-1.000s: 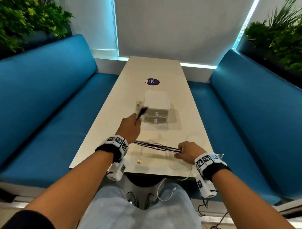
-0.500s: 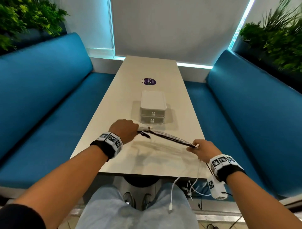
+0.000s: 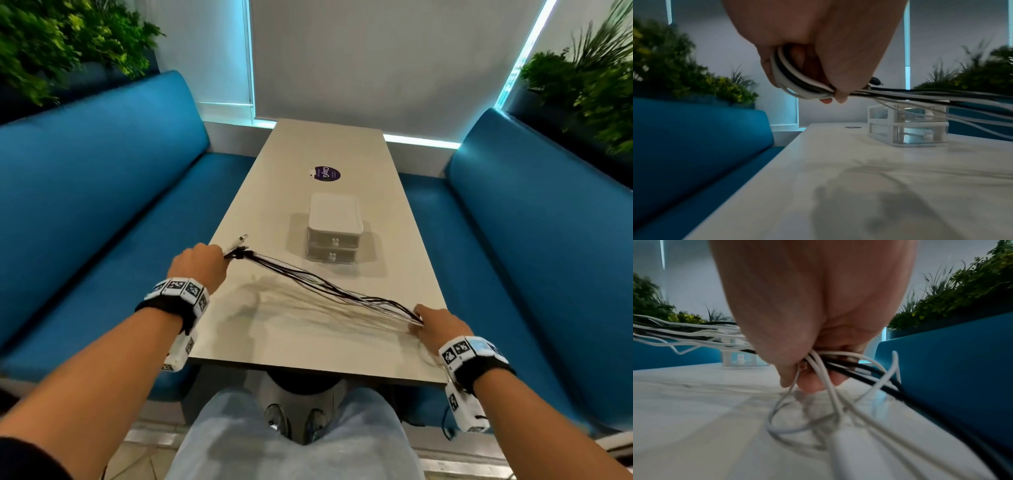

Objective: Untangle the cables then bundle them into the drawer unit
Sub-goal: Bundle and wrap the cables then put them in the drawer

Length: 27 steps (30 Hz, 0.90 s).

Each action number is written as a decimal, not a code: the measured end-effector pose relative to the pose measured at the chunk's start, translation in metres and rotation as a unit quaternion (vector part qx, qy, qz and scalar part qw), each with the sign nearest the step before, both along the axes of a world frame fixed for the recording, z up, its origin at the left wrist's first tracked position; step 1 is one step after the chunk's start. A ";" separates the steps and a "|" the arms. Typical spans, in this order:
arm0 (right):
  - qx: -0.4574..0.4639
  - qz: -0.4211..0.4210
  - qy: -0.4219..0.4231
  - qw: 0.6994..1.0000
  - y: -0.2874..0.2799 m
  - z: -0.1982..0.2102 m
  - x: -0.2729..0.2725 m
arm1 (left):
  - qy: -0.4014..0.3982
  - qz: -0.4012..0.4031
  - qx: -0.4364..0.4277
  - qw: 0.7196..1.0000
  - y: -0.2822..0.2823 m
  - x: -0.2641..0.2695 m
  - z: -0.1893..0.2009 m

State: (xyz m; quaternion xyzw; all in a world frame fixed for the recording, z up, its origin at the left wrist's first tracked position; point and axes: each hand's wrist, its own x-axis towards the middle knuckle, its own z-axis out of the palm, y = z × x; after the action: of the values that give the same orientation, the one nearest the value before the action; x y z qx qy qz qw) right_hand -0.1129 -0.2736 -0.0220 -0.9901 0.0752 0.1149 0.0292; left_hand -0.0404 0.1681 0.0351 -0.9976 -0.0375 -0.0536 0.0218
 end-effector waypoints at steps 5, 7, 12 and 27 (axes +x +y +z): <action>-0.034 -0.049 -0.027 0.998 -0.013 0.007 -0.009 | 0.018 0.002 -0.002 1.000 -0.003 -0.004 -0.008; -0.010 -0.070 -0.026 0.997 -0.019 0.008 -0.007 | 0.024 0.011 -0.013 1.000 -0.006 -0.004 -0.007; 0.186 -0.153 -0.026 0.970 -0.030 0.017 -0.005 | 0.020 0.041 -0.063 0.997 -0.015 -0.003 -0.006; -0.076 -0.087 -0.013 0.993 -0.057 0.018 -0.022 | -0.038 0.127 -0.168 0.977 0.005 0.006 0.011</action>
State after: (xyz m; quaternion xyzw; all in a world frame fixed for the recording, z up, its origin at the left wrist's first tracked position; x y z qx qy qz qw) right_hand -0.1347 -0.3306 -0.0044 -0.9806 0.1690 0.0932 -0.0349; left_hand -0.0349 0.1731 0.0457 -0.9713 -0.1732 -0.0813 -0.1411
